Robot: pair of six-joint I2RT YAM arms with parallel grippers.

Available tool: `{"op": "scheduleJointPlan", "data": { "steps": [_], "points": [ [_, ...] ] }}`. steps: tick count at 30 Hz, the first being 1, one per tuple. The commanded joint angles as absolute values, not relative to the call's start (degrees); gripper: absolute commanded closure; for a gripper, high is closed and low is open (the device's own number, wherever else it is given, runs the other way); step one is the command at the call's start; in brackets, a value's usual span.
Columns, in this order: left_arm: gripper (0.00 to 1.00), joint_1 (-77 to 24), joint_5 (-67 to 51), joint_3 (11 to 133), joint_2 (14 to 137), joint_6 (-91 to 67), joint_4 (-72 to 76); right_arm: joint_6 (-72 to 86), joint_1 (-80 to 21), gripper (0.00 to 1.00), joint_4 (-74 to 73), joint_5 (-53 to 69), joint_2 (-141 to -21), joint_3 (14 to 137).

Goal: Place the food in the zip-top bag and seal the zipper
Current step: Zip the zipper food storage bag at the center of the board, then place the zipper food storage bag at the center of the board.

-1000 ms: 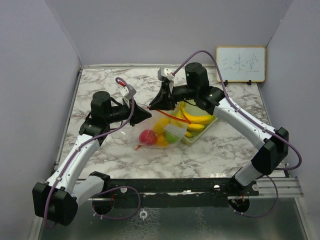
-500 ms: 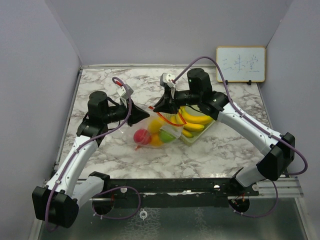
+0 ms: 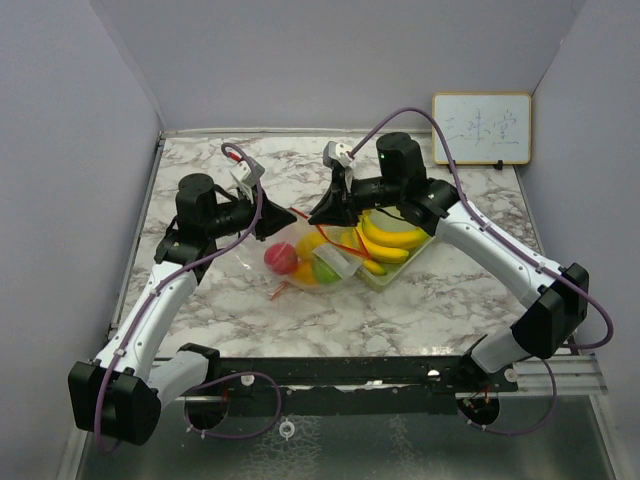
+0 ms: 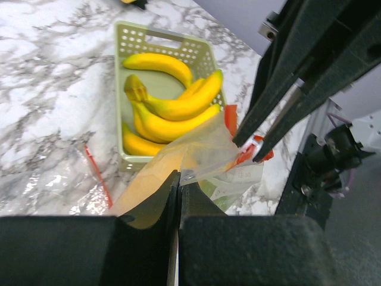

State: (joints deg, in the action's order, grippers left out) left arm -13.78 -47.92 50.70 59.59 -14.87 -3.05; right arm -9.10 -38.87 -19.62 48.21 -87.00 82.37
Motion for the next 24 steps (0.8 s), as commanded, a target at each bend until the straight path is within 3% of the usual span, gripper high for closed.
{"op": "scheduleJointPlan", "data": {
  "steps": [1,10,24],
  "points": [
    [1.00,-11.66,-35.16,55.42,59.27,-14.96,-3.10,-10.53,-38.41,0.98,-23.88,44.01,-82.90,80.82],
    [1.00,-9.94,-37.16,63.46,60.57,-16.15,-1.58,-10.23,-36.93,0.98,-25.24,32.12,-77.41,73.38],
    [1.00,-8.16,-24.64,71.81,65.70,-11.42,-7.08,-7.34,-34.37,0.98,-25.57,14.73,-74.07,64.94]
  ]
}}
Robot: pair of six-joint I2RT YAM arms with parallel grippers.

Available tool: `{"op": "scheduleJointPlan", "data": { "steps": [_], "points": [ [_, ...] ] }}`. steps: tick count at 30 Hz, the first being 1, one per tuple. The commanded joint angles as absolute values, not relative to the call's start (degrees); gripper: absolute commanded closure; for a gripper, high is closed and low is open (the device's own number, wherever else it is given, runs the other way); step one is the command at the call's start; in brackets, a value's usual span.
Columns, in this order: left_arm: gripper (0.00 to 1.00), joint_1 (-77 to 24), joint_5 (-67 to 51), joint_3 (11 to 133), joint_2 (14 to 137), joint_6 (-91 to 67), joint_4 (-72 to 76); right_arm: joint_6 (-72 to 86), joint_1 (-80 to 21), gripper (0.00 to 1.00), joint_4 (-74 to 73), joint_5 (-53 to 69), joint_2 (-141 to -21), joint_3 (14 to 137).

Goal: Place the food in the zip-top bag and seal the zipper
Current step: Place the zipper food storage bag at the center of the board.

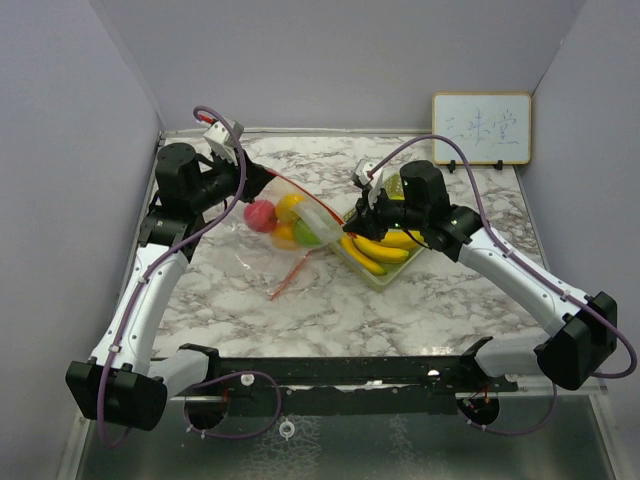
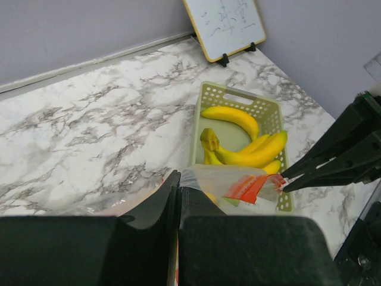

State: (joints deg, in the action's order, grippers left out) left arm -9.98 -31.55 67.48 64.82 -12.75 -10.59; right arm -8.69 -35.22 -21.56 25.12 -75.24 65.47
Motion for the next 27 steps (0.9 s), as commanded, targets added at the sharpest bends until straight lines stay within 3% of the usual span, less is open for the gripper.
{"op": "scheduleJointPlan", "data": {
  "steps": [1,4,5,7,9,12,14,21,25,26,27],
  "points": [
    [1.00,-8.05,-24.62,72.40,66.45,-11.48,-6.93,-7.38,-34.34,0.98,-25.58,14.15,-74.34,65.38],
    [1.00,-7.87,-23.41,74.07,68.59,-11.80,-6.74,-7.17,-34.34,0.97,-25.11,14.05,-75.36,67.32],
    [1.00,-7.81,-21.80,74.50,69.14,-11.86,-6.81,-6.68,-34.36,0.91,-24.98,13.91,-75.80,68.46],
    [1.00,-7.46,-17.56,75.02,70.19,-11.82,-6.95,-5.19,-34.32,0.68,-24.18,13.03,-76.38,70.34],
    [1.00,-6.79,-13.27,75.19,70.95,-12.07,-6.85,-4.30,-34.35,0.64,-22.81,13.13,-76.46,71.48],
    [1.00,-5.80,-8.02,75.00,71.64,-12.45,-6.58,-3.31,-34.37,0.32,-20.43,13.96,-77.26,72.00],
    [1.00,-5.47,-5.29,74.34,71.72,-12.75,-6.33,-2.88,-34.36,0.29,-20.24,15.05,-78.86,72.37],
    [1.00,-5.06,4.57,69.60,70.90,-14.23,-7.68,1.49,-34.41,0.30,-22.66,22.74,-88.73,77.38],
    [0.69,-4.51,5.68,65.27,69.59,-14.86,-7.54,1.28,-34.44,0.30,-20.21,22.54,-93.88,79.56],
    [0.47,-4.54,4.88,64.21,68.66,-14.51,-7.05,0.97,-34.45,0.29,-19.96,22.32,-95.68,80.88],
    [0.34,-4.49,3.59,63.18,67.68,-13.87,-6.17,0.61,-34.45,0.29,-20.06,22.17,-97.62,82.49]
  ]
}}
